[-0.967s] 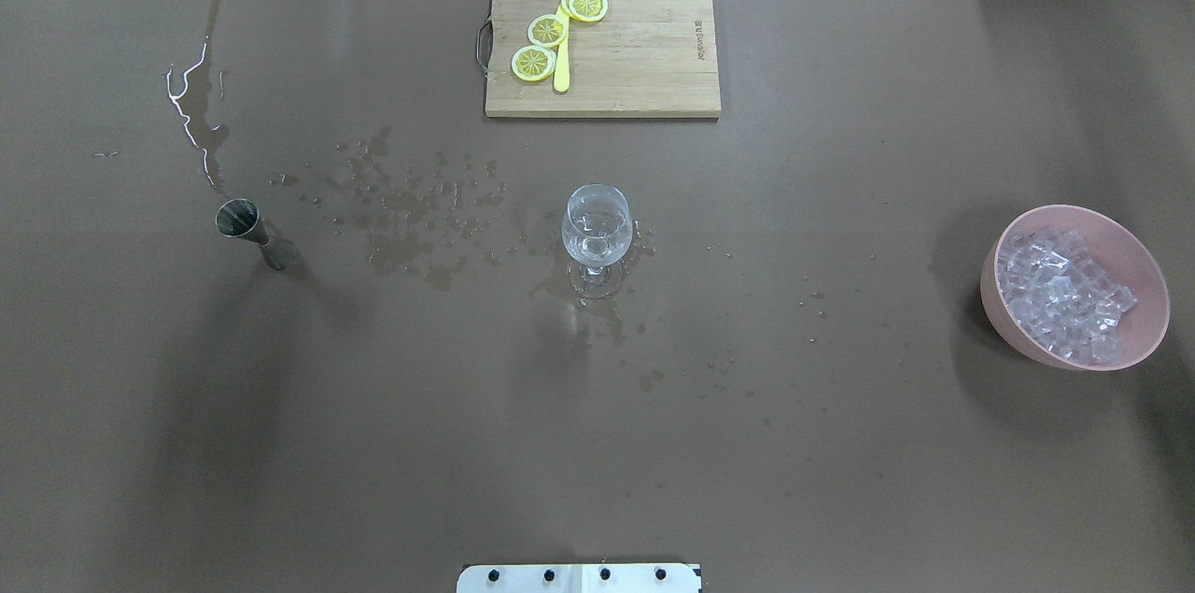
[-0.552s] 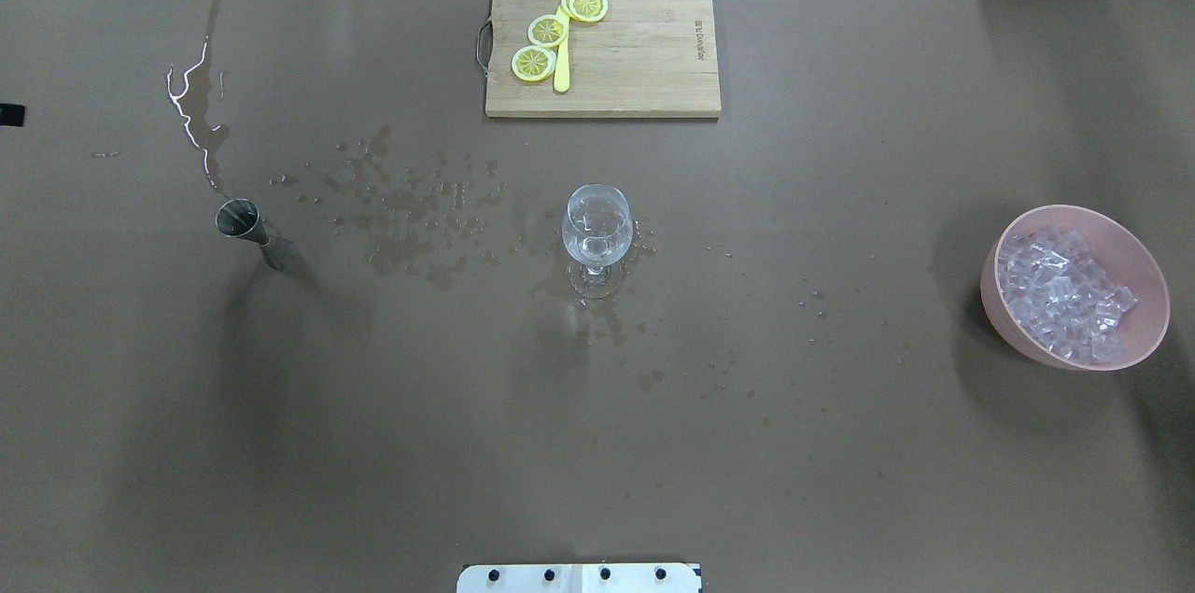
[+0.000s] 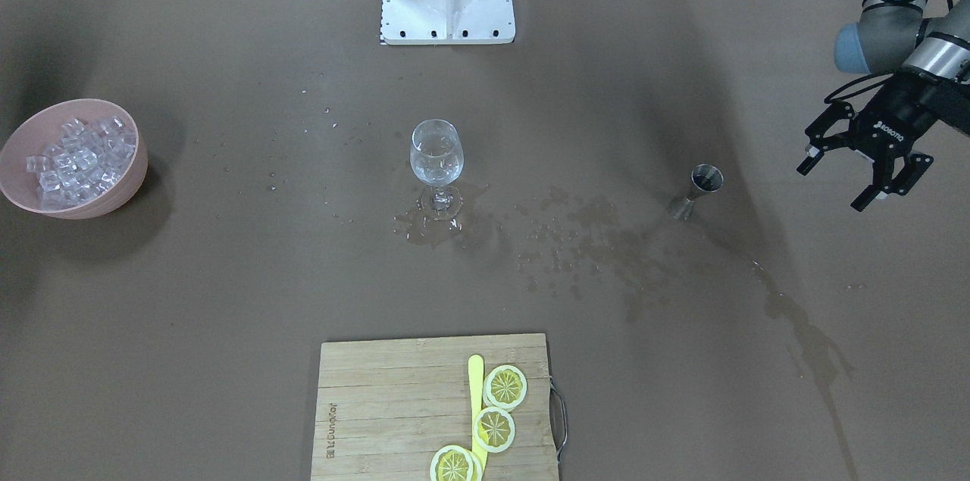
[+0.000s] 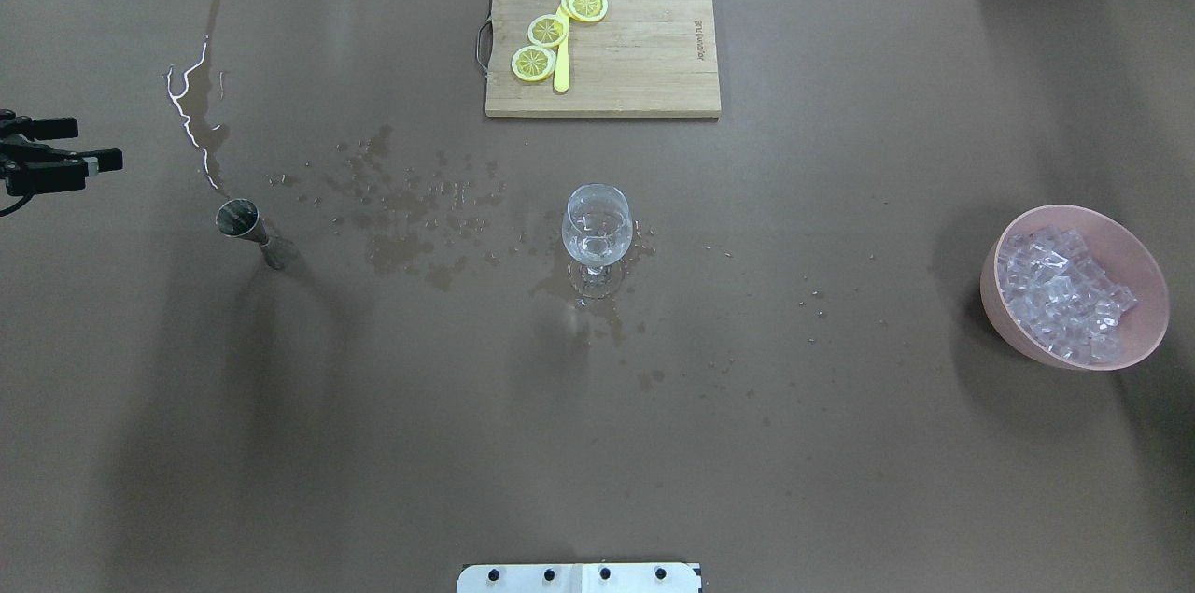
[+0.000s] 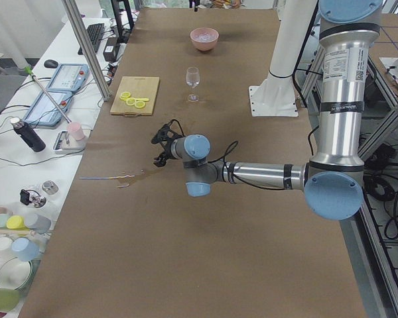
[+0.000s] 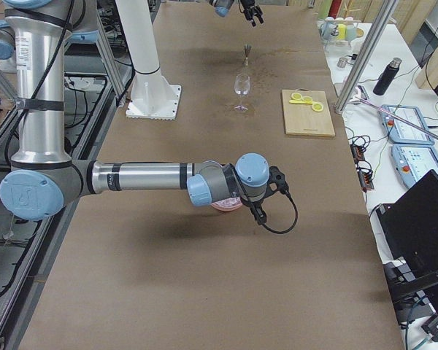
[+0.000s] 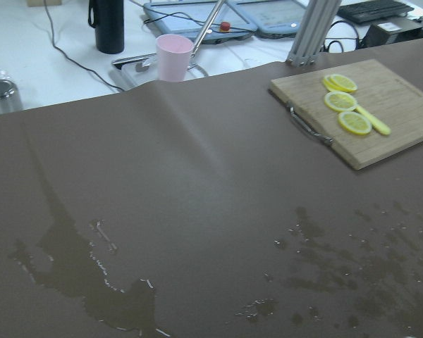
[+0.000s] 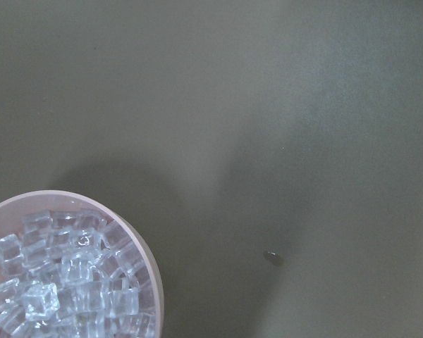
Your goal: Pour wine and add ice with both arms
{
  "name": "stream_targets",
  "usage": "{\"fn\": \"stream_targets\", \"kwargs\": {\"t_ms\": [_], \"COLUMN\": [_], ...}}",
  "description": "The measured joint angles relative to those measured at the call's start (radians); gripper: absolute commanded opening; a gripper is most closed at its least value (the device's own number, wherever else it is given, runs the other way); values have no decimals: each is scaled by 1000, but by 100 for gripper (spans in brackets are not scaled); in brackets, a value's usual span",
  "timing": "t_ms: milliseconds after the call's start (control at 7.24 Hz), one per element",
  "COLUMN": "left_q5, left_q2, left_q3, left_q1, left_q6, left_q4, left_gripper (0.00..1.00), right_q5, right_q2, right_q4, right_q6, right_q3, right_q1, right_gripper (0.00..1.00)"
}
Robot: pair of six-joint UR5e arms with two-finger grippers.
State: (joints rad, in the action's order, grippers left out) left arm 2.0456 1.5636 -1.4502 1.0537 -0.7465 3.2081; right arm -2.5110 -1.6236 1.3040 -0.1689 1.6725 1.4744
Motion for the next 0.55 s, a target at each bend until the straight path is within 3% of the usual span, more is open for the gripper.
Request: {"fn": "stream_targets", "kwargs": {"t_ms": [276, 552], "left_q5": [-68, -145], "left_q2": [3, 8], "left_q3": [56, 72], "left_q1": [-65, -117], "left_q6": [67, 94], "left_q4": [123, 136], "left_gripper": [98, 98], "right_q5": [-15, -19], "right_q2": [4, 5], "right_q4": [0, 1], "right_q6": [8, 14], "right_q3": [1, -3], "right_q1": [-3, -4], "right_gripper": [100, 100]}}
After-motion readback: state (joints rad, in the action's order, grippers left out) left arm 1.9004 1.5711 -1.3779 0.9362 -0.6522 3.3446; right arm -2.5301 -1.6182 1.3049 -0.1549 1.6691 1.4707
